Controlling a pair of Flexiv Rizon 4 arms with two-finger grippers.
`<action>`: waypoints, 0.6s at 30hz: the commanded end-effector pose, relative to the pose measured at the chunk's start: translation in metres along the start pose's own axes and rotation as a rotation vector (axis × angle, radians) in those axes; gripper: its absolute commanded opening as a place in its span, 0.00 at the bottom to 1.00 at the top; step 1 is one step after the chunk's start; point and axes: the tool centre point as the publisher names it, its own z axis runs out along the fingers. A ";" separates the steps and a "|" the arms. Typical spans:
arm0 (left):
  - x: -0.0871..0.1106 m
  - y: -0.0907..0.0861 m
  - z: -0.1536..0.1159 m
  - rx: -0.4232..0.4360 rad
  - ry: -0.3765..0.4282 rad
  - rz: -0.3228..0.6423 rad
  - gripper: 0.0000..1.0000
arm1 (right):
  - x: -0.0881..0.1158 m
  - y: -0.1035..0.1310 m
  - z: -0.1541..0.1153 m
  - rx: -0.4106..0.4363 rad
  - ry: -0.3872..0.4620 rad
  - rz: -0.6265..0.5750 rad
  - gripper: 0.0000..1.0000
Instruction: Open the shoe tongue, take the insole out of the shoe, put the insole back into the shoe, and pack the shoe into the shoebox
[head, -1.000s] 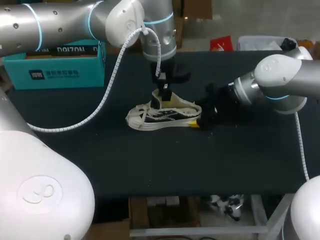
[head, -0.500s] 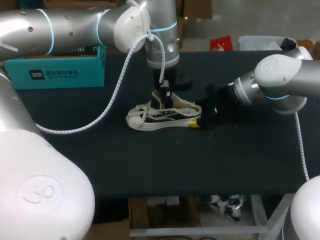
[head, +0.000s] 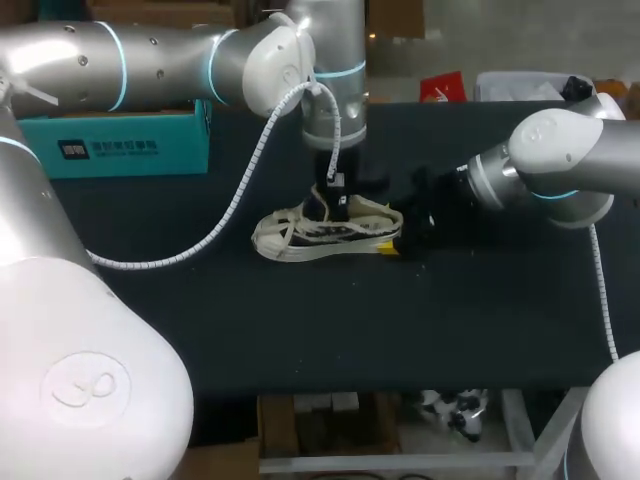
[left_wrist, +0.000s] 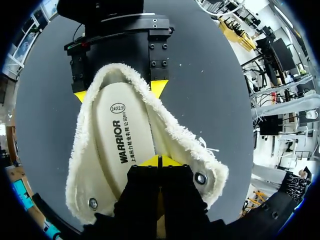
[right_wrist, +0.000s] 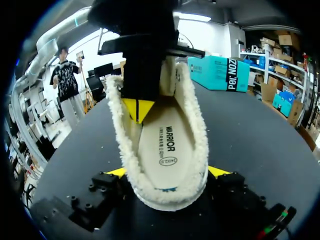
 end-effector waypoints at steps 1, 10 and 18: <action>0.001 0.003 0.017 0.002 -0.003 -0.002 0.00 | -0.003 -0.005 0.005 -0.003 0.000 0.000 0.00; -0.010 0.008 0.041 -0.001 -0.050 -0.039 0.00 | -0.003 -0.005 0.005 -0.003 0.000 0.000 0.00; -0.013 0.006 0.045 -0.001 -0.072 -0.015 0.00 | -0.003 -0.005 0.005 -0.003 0.000 0.000 0.00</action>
